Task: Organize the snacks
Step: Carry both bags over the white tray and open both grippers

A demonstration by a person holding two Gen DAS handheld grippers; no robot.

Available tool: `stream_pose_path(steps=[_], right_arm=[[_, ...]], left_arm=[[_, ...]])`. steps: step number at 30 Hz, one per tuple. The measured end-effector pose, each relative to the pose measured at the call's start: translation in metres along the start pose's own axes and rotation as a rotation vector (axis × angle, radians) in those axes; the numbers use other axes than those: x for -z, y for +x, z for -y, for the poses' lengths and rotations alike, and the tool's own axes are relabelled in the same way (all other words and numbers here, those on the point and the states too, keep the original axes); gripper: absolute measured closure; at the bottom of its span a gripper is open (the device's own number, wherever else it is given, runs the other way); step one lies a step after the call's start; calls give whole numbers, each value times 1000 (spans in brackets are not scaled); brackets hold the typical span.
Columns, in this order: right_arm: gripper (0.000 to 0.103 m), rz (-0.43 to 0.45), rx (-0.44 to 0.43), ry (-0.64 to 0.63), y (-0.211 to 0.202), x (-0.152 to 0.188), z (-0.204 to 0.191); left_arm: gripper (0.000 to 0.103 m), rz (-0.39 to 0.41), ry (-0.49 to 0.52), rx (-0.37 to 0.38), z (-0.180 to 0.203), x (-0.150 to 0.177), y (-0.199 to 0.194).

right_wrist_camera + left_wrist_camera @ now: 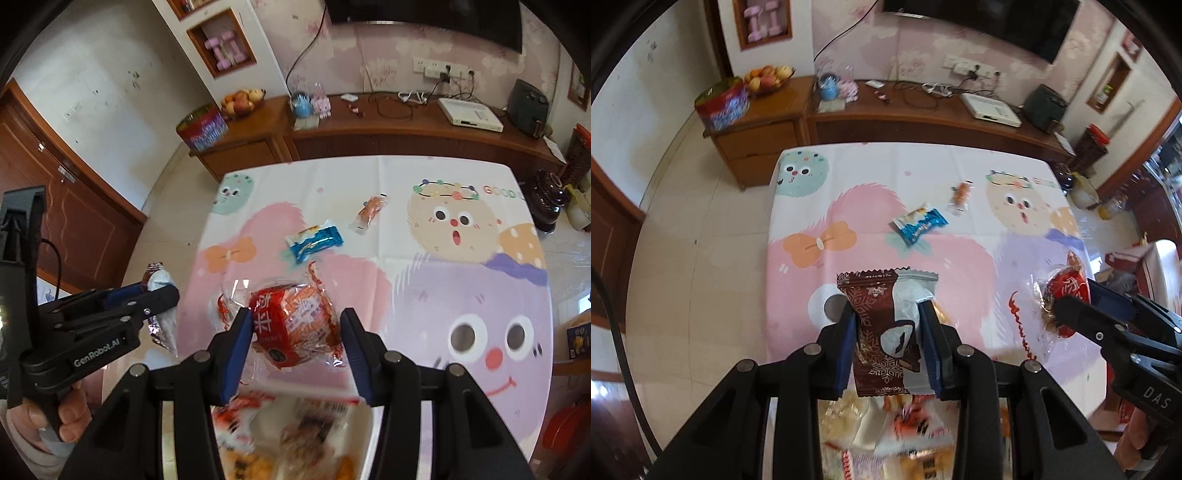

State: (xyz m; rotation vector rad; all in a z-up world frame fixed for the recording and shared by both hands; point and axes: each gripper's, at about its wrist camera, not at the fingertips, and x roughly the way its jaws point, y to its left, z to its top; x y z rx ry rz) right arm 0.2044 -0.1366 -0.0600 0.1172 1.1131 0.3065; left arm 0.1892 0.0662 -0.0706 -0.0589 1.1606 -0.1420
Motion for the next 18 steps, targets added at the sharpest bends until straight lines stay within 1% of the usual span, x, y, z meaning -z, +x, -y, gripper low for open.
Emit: stream_pose_path(steps=[4,7,10,15,16,18], right_arm=[[54,50,7,17,-33,25,-18],[54,85,6,46,-55,43,-27],[54,127,43,68,-71,64,-37],[53,149,103,88,-77,97,-49],[53,152,121,89,-76,104,-51],[53,154,147,84,-73,117,-55]], left_arm=[[72,27,40,8,0,24,-27],[72,45,55,7,-1,41,-40],[72,60,73,6,-1,62,-49],[72,106,151,-39,5,98,-52],[72,106,167,-45,6,105,-50],[72,77,185,-37,7,117,-41]])
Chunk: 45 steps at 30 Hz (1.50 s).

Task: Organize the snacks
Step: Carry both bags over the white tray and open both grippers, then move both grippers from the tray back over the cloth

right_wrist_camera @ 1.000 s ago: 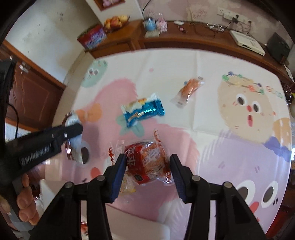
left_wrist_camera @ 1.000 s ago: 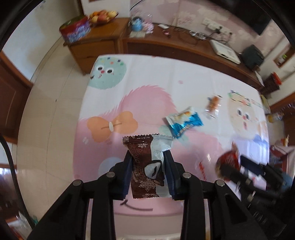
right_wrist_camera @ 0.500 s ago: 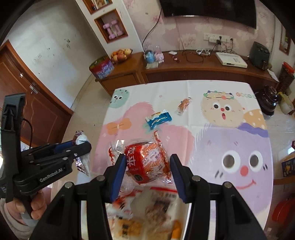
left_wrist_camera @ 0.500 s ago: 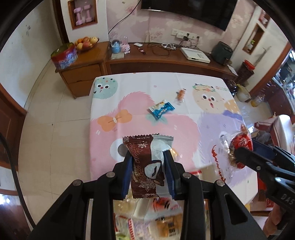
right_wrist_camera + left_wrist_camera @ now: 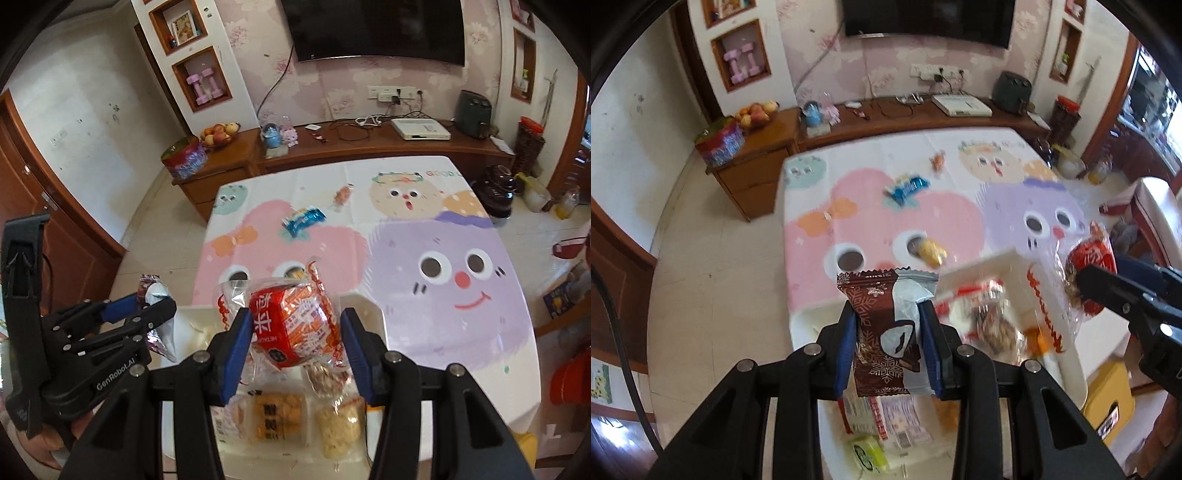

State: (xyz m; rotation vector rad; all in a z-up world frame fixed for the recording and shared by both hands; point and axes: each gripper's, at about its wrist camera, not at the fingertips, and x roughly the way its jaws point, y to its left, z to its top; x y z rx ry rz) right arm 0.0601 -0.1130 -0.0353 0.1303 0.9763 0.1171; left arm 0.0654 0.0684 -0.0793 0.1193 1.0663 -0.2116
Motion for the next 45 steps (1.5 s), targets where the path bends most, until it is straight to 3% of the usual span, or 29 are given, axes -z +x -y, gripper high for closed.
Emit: stream_pose_path(steps=[10,16,17,18,20,45], right_arm=[[53,-60,45,-8,17,51,-10],[52,-95,50,-3,22,61,-9],[50,-99,53,-5,21,62,-9],[50,-101,54,-7,21,62,-9],[50,-97,56,-10,19,64,-11],[48,-134,60,-2,25,67,-23]], left_arm=[[71,-102,59,-27,13,38,30],[68,-130,67,-26,19,47,33],[55,-134,68,-34,19,47,34],[32,-138,68,-47,19,48,34],[14,-132,61,-75,19,48,32],[14,-115,22,-93,0,52,25]])
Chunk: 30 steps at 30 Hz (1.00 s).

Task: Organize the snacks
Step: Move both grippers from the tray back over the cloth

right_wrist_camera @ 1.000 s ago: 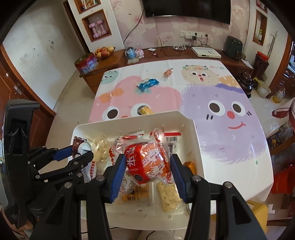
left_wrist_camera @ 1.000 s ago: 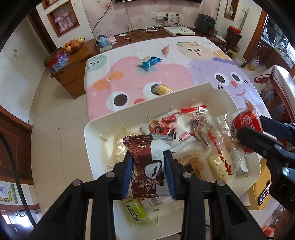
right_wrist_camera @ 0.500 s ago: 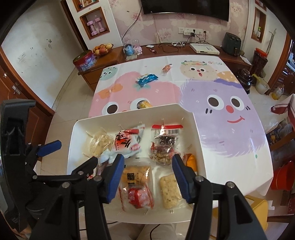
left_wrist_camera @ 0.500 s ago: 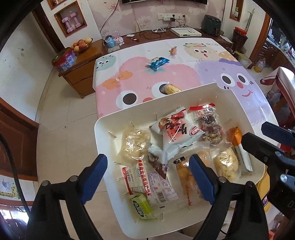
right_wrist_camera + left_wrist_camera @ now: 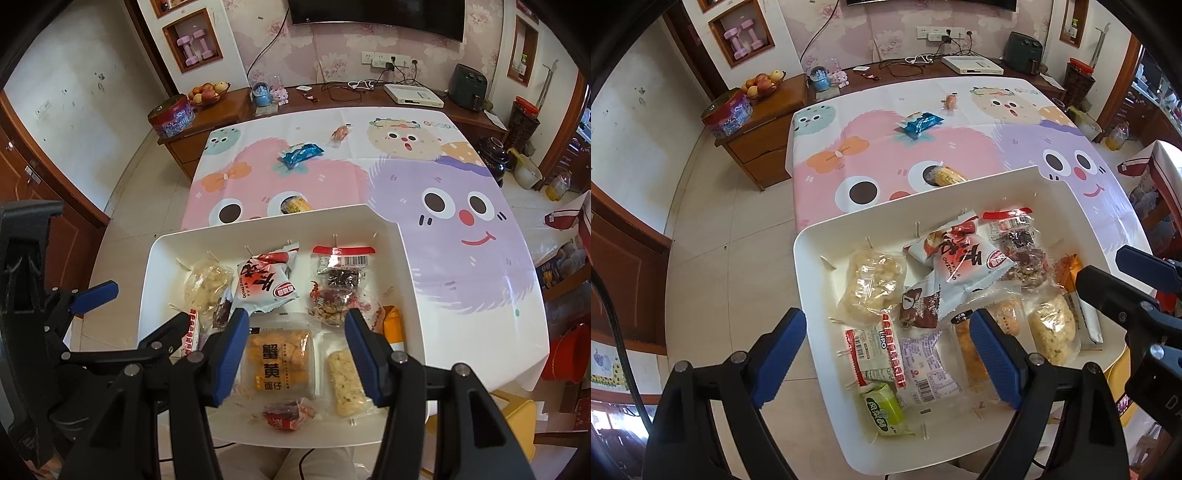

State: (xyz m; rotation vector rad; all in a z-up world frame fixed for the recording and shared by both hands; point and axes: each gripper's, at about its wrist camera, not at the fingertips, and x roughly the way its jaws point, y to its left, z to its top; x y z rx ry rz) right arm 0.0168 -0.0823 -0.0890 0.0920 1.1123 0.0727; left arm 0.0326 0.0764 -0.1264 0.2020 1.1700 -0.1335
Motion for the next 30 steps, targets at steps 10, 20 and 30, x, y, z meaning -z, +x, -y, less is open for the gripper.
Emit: stream_pose_path(steps=[10,20,30], right_arm=[[48,-15,14,-28,6,-10,-6],[48,-5,18,-51,6,-41,5],[49,63,12,-39,8,-137,45]], left_arm=[[14,15,-26,-9,-9,-7,3],[14,40,-65,2,-17,-38,7],[14,41,-73,57,-21,-122,25]])
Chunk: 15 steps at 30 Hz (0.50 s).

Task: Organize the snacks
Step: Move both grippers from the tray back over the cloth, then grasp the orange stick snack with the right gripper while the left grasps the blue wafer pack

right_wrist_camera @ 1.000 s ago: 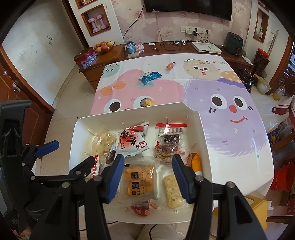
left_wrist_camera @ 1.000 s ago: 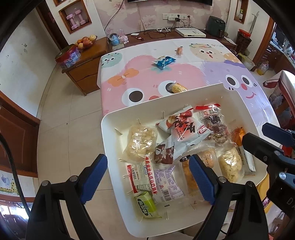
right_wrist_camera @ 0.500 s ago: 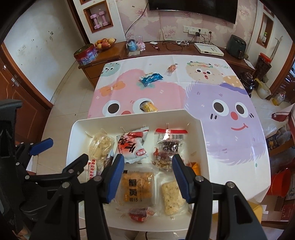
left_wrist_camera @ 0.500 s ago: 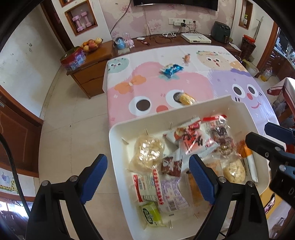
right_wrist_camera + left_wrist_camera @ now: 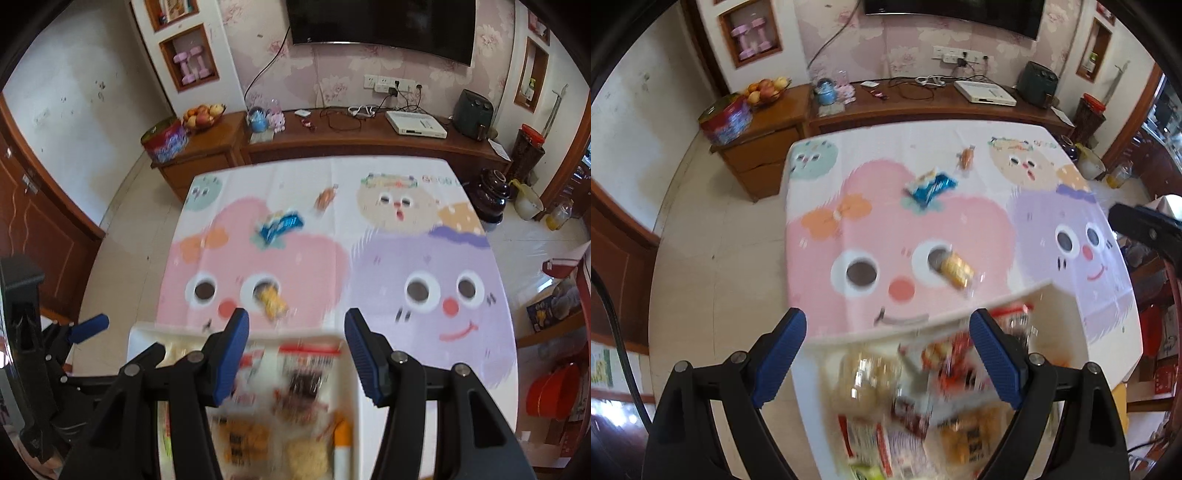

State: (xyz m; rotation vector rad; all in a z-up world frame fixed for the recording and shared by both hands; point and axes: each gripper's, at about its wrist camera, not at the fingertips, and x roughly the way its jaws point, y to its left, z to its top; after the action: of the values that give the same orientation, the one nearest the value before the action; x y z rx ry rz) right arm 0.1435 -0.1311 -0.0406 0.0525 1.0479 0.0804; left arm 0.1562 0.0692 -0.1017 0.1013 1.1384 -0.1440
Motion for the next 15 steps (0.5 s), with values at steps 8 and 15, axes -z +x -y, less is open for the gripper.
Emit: stream_pose_path(steps=[8,15], right_arm=[[49,-31,23,20,54,-84,35],[49,-72,14,82,122,-141,65]], left_arm=[[14,5,191,-68,24,-95,49],[14,-39,320,-94,53,-149,117]])
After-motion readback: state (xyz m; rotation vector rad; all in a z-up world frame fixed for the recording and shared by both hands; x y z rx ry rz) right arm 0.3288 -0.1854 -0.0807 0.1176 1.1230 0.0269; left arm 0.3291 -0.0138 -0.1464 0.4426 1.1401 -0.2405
